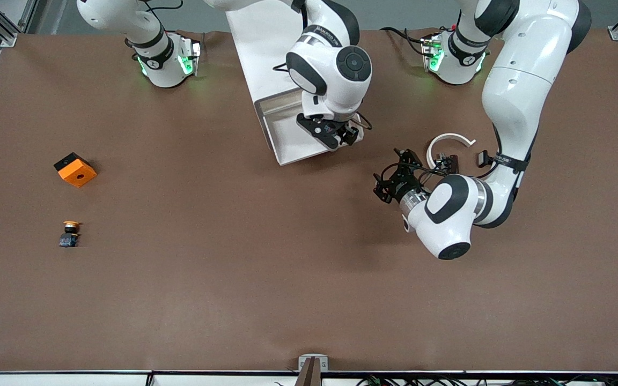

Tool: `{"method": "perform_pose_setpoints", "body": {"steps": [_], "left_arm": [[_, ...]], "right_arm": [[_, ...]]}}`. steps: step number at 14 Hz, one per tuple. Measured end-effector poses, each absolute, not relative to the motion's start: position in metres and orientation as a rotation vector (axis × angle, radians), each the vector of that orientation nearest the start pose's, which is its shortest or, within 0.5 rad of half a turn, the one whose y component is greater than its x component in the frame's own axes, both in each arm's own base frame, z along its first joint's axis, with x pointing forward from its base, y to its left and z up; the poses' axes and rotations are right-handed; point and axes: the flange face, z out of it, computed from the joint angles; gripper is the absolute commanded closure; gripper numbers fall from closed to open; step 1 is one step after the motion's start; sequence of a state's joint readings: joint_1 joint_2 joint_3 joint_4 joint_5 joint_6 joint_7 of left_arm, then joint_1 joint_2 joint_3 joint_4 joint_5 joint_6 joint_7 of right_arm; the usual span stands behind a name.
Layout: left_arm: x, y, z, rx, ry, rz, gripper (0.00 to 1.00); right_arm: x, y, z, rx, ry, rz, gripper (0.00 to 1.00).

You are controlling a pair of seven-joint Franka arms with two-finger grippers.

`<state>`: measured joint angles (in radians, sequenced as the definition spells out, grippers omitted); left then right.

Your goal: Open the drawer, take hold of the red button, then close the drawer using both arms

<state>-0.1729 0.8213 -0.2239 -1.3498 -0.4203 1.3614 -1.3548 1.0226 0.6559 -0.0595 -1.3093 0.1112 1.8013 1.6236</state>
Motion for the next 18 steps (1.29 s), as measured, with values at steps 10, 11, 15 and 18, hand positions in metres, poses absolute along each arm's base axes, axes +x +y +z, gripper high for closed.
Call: {"method": "perform_pose_setpoints", "body": {"steps": [10, 11, 15, 18], "left_arm": [[0.639, -0.26, 0.237, -2.883, -0.948, 0.803, 0.0], [0.645, -0.264, 0.24, -2.934, -0.915, 0.713, 0.0], [0.663, -0.272, 0.25, -3.067, -0.767, 0.428, 0.0], [0.668, -0.272, 0.254, -3.035, -0.625, 0.245, 0.0]], "right_arm": [[0.388, 0.601, 0.34, -3.076, 1.098, 0.194, 0.96], [0.388, 0.601, 0.34, -3.072, 1.102, 0.194, 1.0], [0.387, 0.603, 0.341, -3.052, 1.131, 0.192, 1.0], [0.397, 0.601, 0.351, -3.002, 1.178, 0.227, 1.0]]}}
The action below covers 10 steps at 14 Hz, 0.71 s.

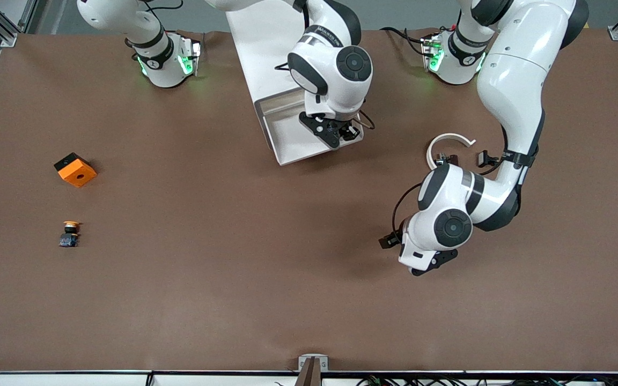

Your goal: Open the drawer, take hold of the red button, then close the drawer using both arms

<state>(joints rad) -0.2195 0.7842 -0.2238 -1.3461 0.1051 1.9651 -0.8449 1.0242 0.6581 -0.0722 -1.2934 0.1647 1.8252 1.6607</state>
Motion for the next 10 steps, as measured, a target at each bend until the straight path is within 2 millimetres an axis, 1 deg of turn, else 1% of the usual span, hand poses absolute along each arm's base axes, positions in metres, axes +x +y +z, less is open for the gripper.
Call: {"method": "perform_pose_setpoints", "body": {"steps": [1, 2, 3, 4, 5, 6, 8, 10], "left_arm": [[0.669, -0.273, 0.258, -3.022, -0.591, 0.202, 0.0], [0.669, -0.273, 0.263, -3.014, -0.571, 0.173, 0.0], [0.67, -0.273, 0.266, -3.011, -0.562, 0.156, 0.0], [0.67, -0.273, 0.269, -3.012, -0.559, 0.148, 0.0], [0.671, -0.273, 0.27, -3.017, -0.556, 0.139, 0.0], [0.671, -0.273, 0.27, -3.029, -0.537, 0.126, 0.0], [0.672, -0.276, 0.272, -3.079, -0.469, 0.083, 0.0], [0.672, -0.277, 0.275, -3.129, -0.434, 0.06, 0.0]], "right_arm": [[0.407, 0.597, 0.359, -2.976, 1.196, 0.229, 1.0], [0.422, 0.589, 0.374, -2.946, 1.22, 0.224, 1.0], [0.44, 0.578, 0.393, -2.913, 1.244, 0.225, 1.0], [0.461, 0.562, 0.414, -2.884, 1.252, 0.245, 1.0], [0.481, 0.543, 0.432, -2.868, 1.237, 0.274, 1.0], [0.502, 0.52, 0.446, -2.87, 1.201, 0.291, 1.0], [0.543, 0.47, 0.462, -2.9, 1.069, 0.299, 1.0], [0.579, 0.416, 0.474, -2.921, 0.931, 0.287, 1.0]]}}
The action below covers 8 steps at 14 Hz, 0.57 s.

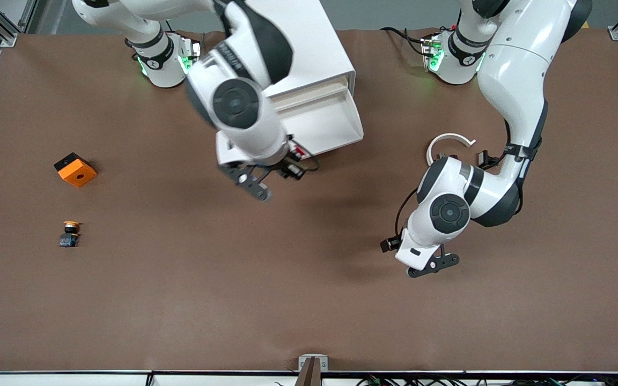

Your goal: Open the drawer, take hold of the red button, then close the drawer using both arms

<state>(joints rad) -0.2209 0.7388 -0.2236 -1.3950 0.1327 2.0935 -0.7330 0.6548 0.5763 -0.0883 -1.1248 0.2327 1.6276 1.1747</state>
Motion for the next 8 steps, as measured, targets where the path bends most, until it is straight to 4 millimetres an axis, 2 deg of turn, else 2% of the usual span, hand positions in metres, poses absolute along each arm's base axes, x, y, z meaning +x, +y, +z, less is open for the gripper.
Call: {"method": "perform_pose_setpoints", "body": {"steps": [4, 6, 8], "left_arm": [[0.67, -0.285, 0.278, -3.168, -0.436, 0.05, 0.0], [0.663, -0.297, 0.276, -3.172, -0.414, 0.064, 0.0], [0.654, -0.317, 0.28, -3.175, -0.405, 0.063, 0.0]], "right_arm": [[0.633, 0.314, 0.471, -2.997, 0.67, 0.291, 1.0], [0.65, 0.269, 0.456, -3.08, 0.557, 0.273, 1.0], [0.663, 0.228, 0.432, -3.132, 0.455, 0.278, 1.0]]}}
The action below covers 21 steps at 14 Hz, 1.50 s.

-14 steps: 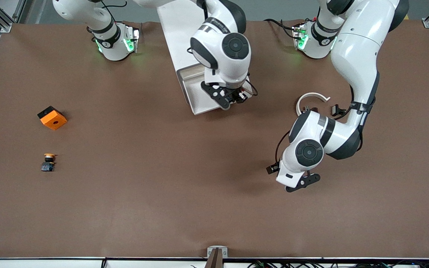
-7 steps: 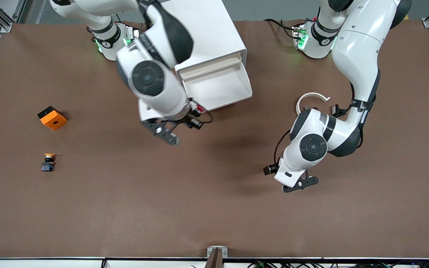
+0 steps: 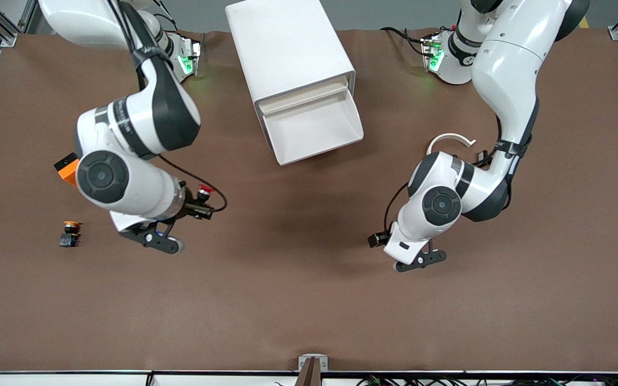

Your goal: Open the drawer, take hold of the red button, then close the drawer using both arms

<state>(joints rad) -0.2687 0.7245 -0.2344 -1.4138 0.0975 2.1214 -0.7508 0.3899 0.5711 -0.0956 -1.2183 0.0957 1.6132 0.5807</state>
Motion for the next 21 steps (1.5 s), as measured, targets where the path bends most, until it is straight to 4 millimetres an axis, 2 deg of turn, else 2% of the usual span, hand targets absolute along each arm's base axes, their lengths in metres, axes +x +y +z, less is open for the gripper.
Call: {"method": "perform_pose_setpoints", "body": {"steps": [4, 7, 10, 14, 17, 21], "left_arm": [[0.629, -0.361, 0.296, -3.174, -0.405, 0.054, 0.0], [0.606, -0.386, 0.304, -3.149, -0.366, 0.116, 0.0], [0.58, -0.414, 0.307, -3.147, -0.312, 0.193, 0.0], [0.548, -0.444, 0.308, -3.136, -0.281, 0.286, 0.0], [0.528, -0.46, 0.31, -3.121, -0.247, 0.343, 0.0], [0.494, -0.49, 0.305, -3.094, -0.196, 0.374, 0.0]], "right_arm": [[0.686, 0.131, 0.383, -3.185, 0.242, 0.251, 1.0], [0.69, 0.082, 0.35, -3.212, 0.148, 0.194, 1.0], [0.685, 0.04, 0.316, -3.211, 0.081, 0.109, 1.0], [0.668, -0.029, 0.265, -3.224, 0.012, -0.031, 1.0], [0.658, -0.069, 0.251, -3.253, 0.004, -0.075, 1.0], [0.652, -0.096, 0.245, -3.254, 0.06, -0.065, 1.0]]}}
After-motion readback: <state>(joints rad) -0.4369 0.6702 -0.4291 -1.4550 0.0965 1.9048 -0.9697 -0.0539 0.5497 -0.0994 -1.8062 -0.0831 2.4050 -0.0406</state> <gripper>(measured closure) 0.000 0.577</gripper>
